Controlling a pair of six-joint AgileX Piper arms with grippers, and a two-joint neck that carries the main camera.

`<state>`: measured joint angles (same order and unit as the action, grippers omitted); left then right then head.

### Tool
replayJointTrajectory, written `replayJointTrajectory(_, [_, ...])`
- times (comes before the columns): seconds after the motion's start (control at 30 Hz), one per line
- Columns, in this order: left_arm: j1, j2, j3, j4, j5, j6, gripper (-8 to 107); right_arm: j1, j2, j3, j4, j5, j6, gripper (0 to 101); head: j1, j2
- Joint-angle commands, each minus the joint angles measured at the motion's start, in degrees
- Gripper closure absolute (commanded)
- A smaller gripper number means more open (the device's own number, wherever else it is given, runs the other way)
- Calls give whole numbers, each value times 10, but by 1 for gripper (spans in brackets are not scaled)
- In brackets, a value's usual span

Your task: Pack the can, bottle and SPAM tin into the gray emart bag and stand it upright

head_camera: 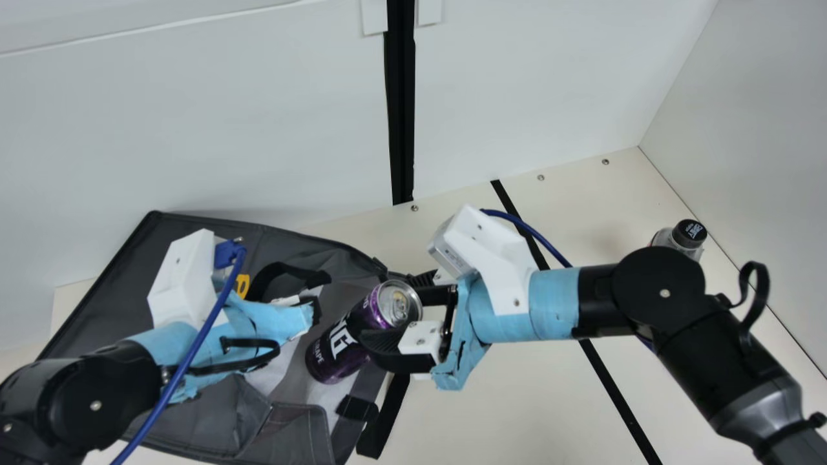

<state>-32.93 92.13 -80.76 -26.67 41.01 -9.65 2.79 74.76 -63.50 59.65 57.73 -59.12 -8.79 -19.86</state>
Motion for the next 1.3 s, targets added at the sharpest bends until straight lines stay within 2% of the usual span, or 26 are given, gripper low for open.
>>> replayJointTrajectory(0.0, [0, 0, 0, 0, 0, 0, 107, 6, 7, 4, 5, -10, -6, 101, -12, -1])
replayJointTrajectory(0.67, [0, 0, 0, 0, 0, 0, 107, 82, 98, 43, 80, -110, -79, 101, -12, -1])
replayJointTrajectory(1.27, [0, 0, 0, 0, 0, 0, 107, 132, 188, 15, 110, -165, -100, 101, -12, -1])
